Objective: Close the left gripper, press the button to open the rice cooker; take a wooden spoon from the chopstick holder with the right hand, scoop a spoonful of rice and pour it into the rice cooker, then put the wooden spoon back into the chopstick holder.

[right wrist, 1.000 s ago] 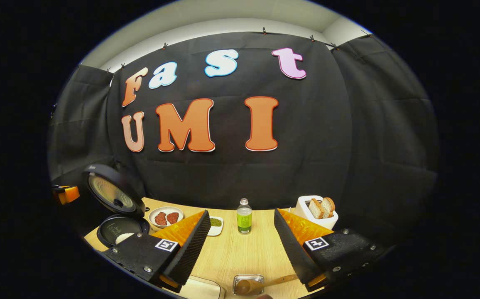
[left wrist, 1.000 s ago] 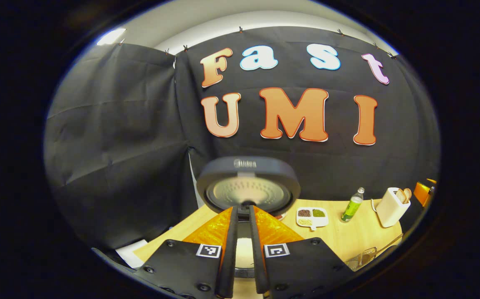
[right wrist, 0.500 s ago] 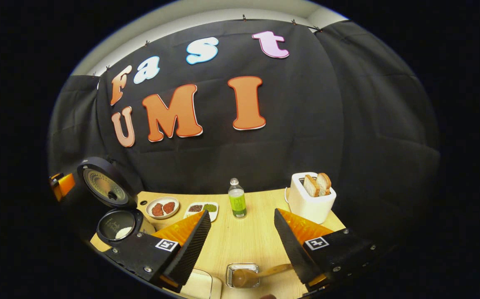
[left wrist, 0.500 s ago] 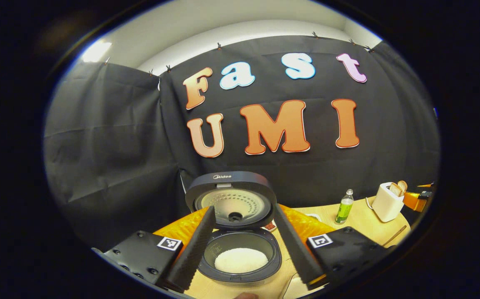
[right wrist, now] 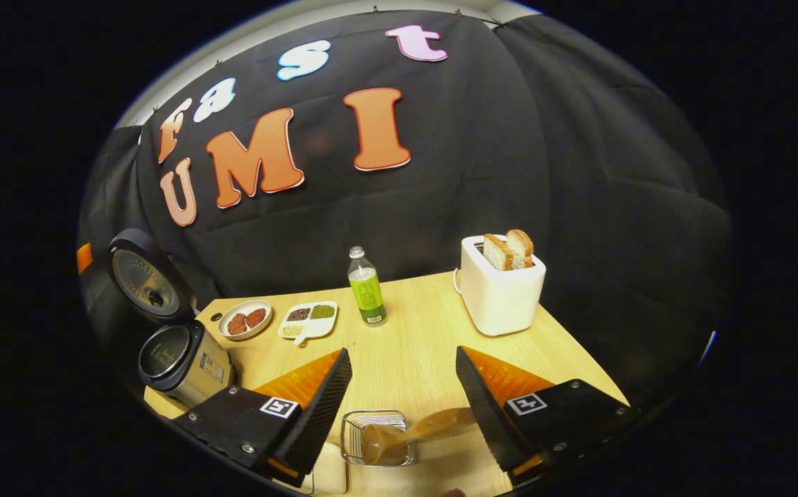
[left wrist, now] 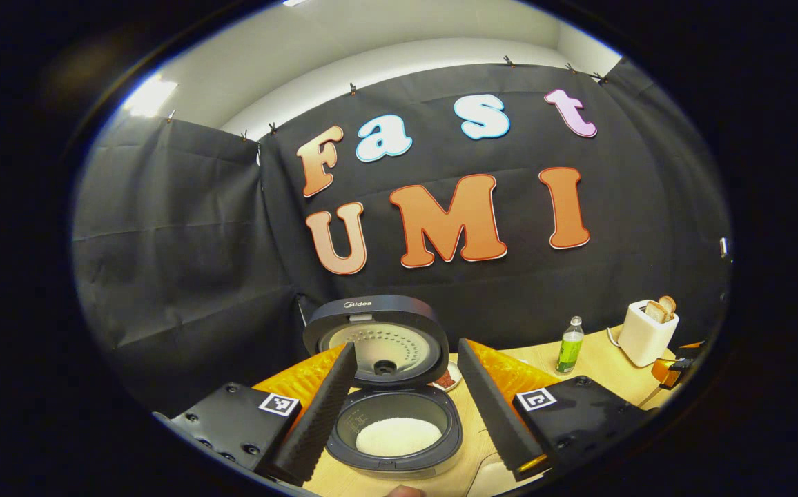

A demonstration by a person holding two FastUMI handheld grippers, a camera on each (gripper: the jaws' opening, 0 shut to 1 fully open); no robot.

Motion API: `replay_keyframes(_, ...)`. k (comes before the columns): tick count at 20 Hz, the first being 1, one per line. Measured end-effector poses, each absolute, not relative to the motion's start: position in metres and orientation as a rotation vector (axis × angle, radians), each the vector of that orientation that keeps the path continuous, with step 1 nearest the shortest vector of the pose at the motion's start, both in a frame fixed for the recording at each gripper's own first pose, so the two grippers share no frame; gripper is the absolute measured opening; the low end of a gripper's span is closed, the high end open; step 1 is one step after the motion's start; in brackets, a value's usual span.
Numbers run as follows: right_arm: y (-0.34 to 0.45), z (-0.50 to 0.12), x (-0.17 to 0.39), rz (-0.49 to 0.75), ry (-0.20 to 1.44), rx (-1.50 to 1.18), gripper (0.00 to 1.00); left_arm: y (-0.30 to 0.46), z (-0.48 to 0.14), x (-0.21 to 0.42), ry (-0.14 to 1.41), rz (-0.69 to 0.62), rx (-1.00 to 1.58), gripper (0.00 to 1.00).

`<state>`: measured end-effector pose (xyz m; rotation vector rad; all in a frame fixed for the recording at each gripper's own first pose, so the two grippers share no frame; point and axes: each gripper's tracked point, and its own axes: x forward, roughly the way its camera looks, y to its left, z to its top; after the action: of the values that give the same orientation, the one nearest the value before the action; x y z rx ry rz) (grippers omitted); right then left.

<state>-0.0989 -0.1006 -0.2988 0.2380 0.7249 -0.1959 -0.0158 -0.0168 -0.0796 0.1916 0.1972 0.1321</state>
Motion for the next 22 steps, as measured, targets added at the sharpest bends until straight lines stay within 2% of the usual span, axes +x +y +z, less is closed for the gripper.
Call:
replay_keyframes(2,-0.102,-0.314,-0.109,-0.214,0.755,0.270,0.94,-0.020,-0.080,-0.017,0.204,0.123,0.198,1.00)
replay_keyframes(4,-0.111,-0.322,-0.111,-0.255,0.736,0.286,0.94,-0.023,-0.077,-0.015,0.196,0.113,0.214,0.90)
replay_keyframes(11,-0.115,-0.343,-0.122,-0.339,0.764,0.423,0.93,-0.037,-0.067,-0.013,0.171,0.065,0.257,0.90)
replay_keyframes(12,-0.109,-0.351,-0.128,-0.335,0.790,0.434,0.93,-0.037,-0.066,-0.013,0.172,0.062,0.258,1.00)
replay_keyframes(14,-0.100,-0.361,-0.135,-0.338,0.834,0.467,0.92,-0.035,-0.068,-0.015,0.172,0.064,0.262,1.00)
replay_keyframes(15,-0.093,-0.363,-0.136,-0.338,0.842,0.497,0.89,-0.033,-0.068,-0.016,0.170,0.066,0.264,0.90)
replay_keyframes(19,-0.073,-0.370,-0.135,-0.323,0.859,0.501,0.59,-0.028,-0.073,-0.018,0.182,0.071,0.248,0.90)
replay_keyframes(20,-0.074,-0.372,-0.132,-0.330,0.860,0.493,0.47,-0.027,-0.075,-0.019,0.188,0.069,0.248,0.90)
replay_keyframes(22,-0.079,-0.384,-0.129,-0.367,0.886,0.492,0.37,-0.023,-0.077,-0.022,0.194,0.072,0.261,0.90)
